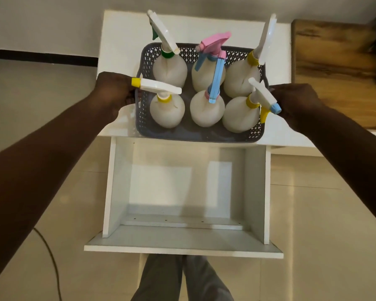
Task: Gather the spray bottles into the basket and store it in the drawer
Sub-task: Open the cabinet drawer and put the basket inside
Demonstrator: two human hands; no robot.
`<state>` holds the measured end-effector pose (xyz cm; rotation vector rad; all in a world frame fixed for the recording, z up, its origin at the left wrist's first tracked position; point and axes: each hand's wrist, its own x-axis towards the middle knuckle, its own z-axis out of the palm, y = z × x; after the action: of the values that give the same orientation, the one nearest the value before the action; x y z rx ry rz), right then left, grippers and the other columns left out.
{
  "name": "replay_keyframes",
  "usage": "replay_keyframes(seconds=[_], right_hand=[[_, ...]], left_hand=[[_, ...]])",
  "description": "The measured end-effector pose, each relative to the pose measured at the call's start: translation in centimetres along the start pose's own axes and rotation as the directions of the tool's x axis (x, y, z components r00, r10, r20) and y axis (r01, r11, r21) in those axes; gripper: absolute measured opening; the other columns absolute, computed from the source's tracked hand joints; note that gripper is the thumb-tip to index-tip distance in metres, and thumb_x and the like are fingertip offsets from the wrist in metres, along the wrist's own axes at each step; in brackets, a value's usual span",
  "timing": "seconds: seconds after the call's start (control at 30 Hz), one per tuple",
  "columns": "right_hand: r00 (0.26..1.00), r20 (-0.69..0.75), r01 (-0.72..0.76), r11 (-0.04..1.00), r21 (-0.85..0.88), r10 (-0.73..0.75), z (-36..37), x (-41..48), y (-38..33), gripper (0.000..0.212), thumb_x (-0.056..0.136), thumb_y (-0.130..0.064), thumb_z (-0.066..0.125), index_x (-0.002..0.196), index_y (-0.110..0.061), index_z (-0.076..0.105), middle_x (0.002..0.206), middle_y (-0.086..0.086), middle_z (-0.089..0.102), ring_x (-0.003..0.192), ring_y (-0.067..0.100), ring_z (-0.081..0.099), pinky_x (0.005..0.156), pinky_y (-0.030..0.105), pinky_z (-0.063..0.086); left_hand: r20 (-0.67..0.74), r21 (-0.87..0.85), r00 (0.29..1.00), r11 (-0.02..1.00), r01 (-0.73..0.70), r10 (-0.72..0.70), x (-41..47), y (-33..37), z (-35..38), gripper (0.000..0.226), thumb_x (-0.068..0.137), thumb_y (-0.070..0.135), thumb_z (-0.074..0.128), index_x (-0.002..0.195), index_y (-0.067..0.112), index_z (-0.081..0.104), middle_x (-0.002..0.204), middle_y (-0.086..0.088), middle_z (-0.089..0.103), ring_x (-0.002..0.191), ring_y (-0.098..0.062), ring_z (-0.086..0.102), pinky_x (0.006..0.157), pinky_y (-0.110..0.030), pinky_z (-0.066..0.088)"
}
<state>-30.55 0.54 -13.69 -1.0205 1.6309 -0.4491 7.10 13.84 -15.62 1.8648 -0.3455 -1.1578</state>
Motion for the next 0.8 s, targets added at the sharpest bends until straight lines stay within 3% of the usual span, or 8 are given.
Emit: replay_keyframes(seconds=[0.07, 0.13, 0.3, 0.47, 0.8], right_hand=[[1.000, -0.001, -0.003, 0.999, 0.049, 0.003, -0.5, -2.0, 0.8, 0.025, 0.100, -0.008, 0.066, 0.123, -0.001, 0.073, 0.099, 0.008, 0.077, 0.080, 0.013, 0.077, 0.065, 0.018, 0.060], [1.000, 0.021, -0.010, 0.996, 0.093, 0.008, -1.0, -4.1, 1.9, 0.025, 0.101, -0.009, 0.065, 0.123, 0.000, 0.073, 0.102, 0.012, 0.077, 0.094, 0.020, 0.078, 0.067, 0.017, 0.060], [0.997, 0.065, -0.043, 0.993, 0.106, 0.037, -2.3, -9.5, 5.8, 0.025, 0.102, -0.011, 0.063, 0.123, -0.002, 0.073, 0.110, 0.016, 0.079, 0.105, 0.029, 0.077, 0.082, 0.025, 0.064], [0.992, 0.107, -0.071, 0.994, 0.083, 0.062, -3.3, -13.9, 10.9, 0.020, 0.101, -0.013, 0.064, 0.114, -0.012, 0.078, 0.107, 0.009, 0.081, 0.104, 0.025, 0.078, 0.093, 0.038, 0.060], [0.973, 0.054, -0.230, 0.970, 0.079, 0.226, -2.0, -18.6, 19.9, 0.019, 0.100, -0.013, 0.066, 0.115, -0.015, 0.078, 0.107, 0.006, 0.081, 0.104, 0.023, 0.077, 0.097, 0.040, 0.058]], left_hand=[[0.010, -0.031, 1.000, 0.999, -0.023, 0.023, -2.0, -0.6, -0.7, 0.012, 0.093, -0.001, 0.067, 0.088, 0.007, 0.075, 0.079, -0.009, 0.076, 0.070, -0.020, 0.075, 0.076, -0.032, 0.065], [0.011, -0.035, 0.999, 0.999, -0.036, 0.037, -4.3, -1.4, -1.6, 0.010, 0.093, -0.002, 0.069, 0.090, 0.006, 0.075, 0.073, -0.004, 0.078, 0.069, -0.017, 0.076, 0.073, -0.028, 0.065], [0.038, 0.002, 0.999, 1.000, 0.014, -0.014, -10.4, -4.3, -4.5, 0.016, 0.094, 0.006, 0.070, 0.109, 0.005, 0.077, 0.093, -0.011, 0.080, 0.083, -0.018, 0.076, 0.078, -0.025, 0.063], [0.055, 0.017, 0.996, 0.997, 0.072, -0.073, -15.7, -8.5, -6.8, 0.018, 0.096, 0.004, 0.066, 0.110, 0.006, 0.077, 0.095, -0.009, 0.082, 0.083, -0.019, 0.080, 0.074, -0.024, 0.064], [-0.006, 0.039, 0.972, 0.971, 0.236, -0.236, -18.0, -18.2, -7.6, 0.022, 0.097, 0.001, 0.066, 0.100, 0.017, 0.079, 0.092, -0.005, 0.083, 0.082, -0.018, 0.079, 0.070, -0.021, 0.063]])
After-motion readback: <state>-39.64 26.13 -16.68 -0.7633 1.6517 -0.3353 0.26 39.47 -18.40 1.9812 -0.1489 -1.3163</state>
